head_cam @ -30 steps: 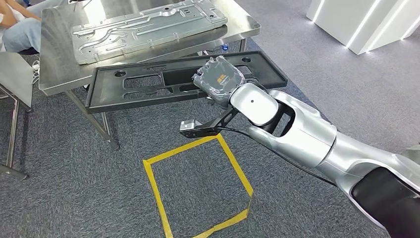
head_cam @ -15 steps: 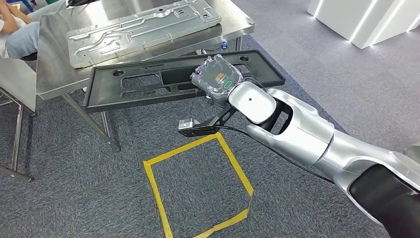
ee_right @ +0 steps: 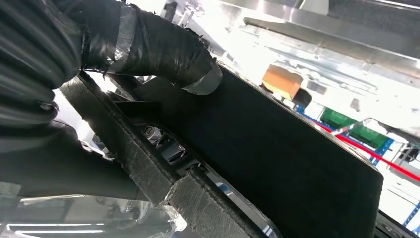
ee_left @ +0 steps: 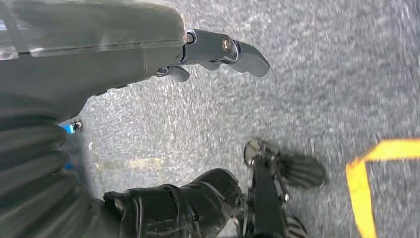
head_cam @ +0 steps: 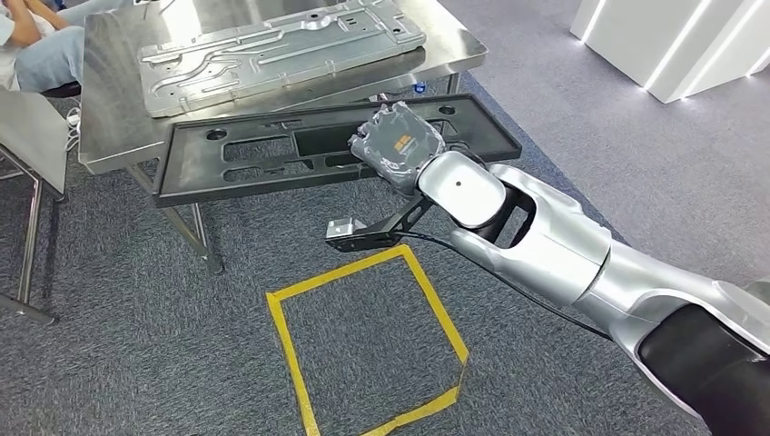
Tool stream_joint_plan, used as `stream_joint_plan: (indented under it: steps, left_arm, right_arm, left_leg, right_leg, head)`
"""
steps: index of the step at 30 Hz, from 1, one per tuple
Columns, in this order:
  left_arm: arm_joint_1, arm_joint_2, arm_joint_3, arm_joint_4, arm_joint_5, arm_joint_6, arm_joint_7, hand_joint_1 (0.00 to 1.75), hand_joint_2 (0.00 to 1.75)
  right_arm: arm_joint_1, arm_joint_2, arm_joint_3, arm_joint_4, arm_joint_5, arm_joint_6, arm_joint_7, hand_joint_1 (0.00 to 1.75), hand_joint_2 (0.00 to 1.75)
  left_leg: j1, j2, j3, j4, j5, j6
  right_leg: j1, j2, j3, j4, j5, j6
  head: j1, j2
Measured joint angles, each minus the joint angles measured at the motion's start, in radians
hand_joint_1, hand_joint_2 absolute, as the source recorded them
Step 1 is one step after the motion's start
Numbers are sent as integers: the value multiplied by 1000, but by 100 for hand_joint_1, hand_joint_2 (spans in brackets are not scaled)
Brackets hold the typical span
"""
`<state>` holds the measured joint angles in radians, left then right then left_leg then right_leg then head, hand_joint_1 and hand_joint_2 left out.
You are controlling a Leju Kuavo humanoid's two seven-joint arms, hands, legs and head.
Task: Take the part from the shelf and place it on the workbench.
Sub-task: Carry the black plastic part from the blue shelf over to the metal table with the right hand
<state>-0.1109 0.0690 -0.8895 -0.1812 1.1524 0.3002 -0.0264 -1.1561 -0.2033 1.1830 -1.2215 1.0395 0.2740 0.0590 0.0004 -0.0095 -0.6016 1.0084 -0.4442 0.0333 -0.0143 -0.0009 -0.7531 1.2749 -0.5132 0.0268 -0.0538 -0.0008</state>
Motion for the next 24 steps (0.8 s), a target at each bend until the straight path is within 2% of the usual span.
stream_joint_plan:
  steps: [1,2,3,4,7,9,10,12,13,14,15,16,18,20,21,24]
  left_arm:
    - [1,0,0,0,0,0,0,0,175]
    - [1,0,0,0,0,0,0,0,175]
    - [1,0,0,0,-1,0,0,0,175]
    - [1,0,0,0,-1,0,0,0,175]
    - [0,1,0,0,-1,0,2,0,175]
    - [1,0,0,0,-1,0,3,0,175]
    - [0,0,0,0,-2,0,3,0,175]
    - [-1,0,0,0,-2,0,3,0,175]
    - [-1,1,0,0,-2,0,4,0,175]
    - [1,1,0,0,-2,0,4,0,175]
    - [2,1,0,0,-2,0,5,0,175]
    - [3,1,0,0,-2,0,5,0,175]
    - [3,2,0,0,-2,0,6,0,175]
    - [1,4,0,0,-2,-1,8,0,175]
    - [0,4,-1,0,-3,-1,8,0,175]
    - [0,4,-1,0,-6,-2,11,0,175]
  right_arm:
    - [0,0,0,2,0,0,0,175,175]
    - [-1,0,0,4,0,-1,0,175,175]
    - [-3,1,0,6,0,-3,0,175,175]
    - [-5,2,0,8,1,-4,0,175,175]
    - [-6,5,0,13,2,-8,0,175,175]
    - [-7,6,0,16,3,-8,0,175,175]
    - [-7,7,0,16,3,-8,0,175,175]
    - [-6,8,0,17,4,-8,0,175,175]
    - [-5,8,0,18,4,-8,0,175,175]
    - [-3,8,0,20,4,-8,0,175,175]
    - [-1,8,0,22,4,-8,0,175,175]
    - [0,8,0,23,4,-8,0,175,175]
    - [-2,9,0,26,4,-9,1,175,175]
    - [-5,13,0,29,5,-10,1,175,175]
    - [-6,15,0,32,5,-10,1,175,175]
    - [-6,21,0,40,6,-13,2,175,175]
  left_leg:
    - [0,-2,0,8,-6,-2]
    - [0,-4,-2,16,-13,-5]
    - [-3,-6,-5,26,-20,-9]
    - [-4,-7,-9,33,-24,-14]
    - [-5,-8,-13,35,-29,-28]
    - [-3,-4,-23,61,-48,-39]
    - [-1,-2,-41,101,-70,-46]
    - [4,2,-103,223,-120,-58]
    - [7,3,-134,276,-134,-61]
    - [8,3,-152,299,-130,-62]
    - [10,3,-151,283,-106,-63]
    - [11,3,-132,231,-68,-61]
    - [8,4,-70,91,-3,-54]
    - [1,3,-38,23,12,-44]
    - [-3,2,-35,20,10,-38]
    - [3,3,-20,0,16,-19]
  right_leg:
    - [-1,0,24,-59,38,-2]
    - [-1,0,52,-119,64,-5]
    - [0,1,75,-169,79,-8]
    - [1,1,88,-197,83,-11]
    - [2,4,95,-213,78,-21]
    - [-3,4,102,-221,79,-29]
    - [-6,3,106,-225,79,-33]
    - [-6,2,111,-227,77,-38]
    - [-6,2,113,-227,75,-39]
    - [-6,2,116,-227,73,-39]
    - [-6,3,119,-227,70,-38]
    - [-7,3,124,-227,68,-37]
    - [-6,3,134,-229,62,-31]
    - [-5,3,136,-233,60,-21]
    - [-5,3,137,-236,61,-15]
    - [-4,2,137,-229,50,0]
  head:
    - [0,0]
    - [0,0]
    - [-1,0]
    - [-2,0]
    - [-3,0]
    - [-5,0]
    - [-7,0]
    - [-10,0]
    - [-9,0]
    - [-10,0]
    - [-10,0]
    - [-10,0]
    - [-9,0]
    - [-9,0]
    - [-9,0]
    - [-7,0]
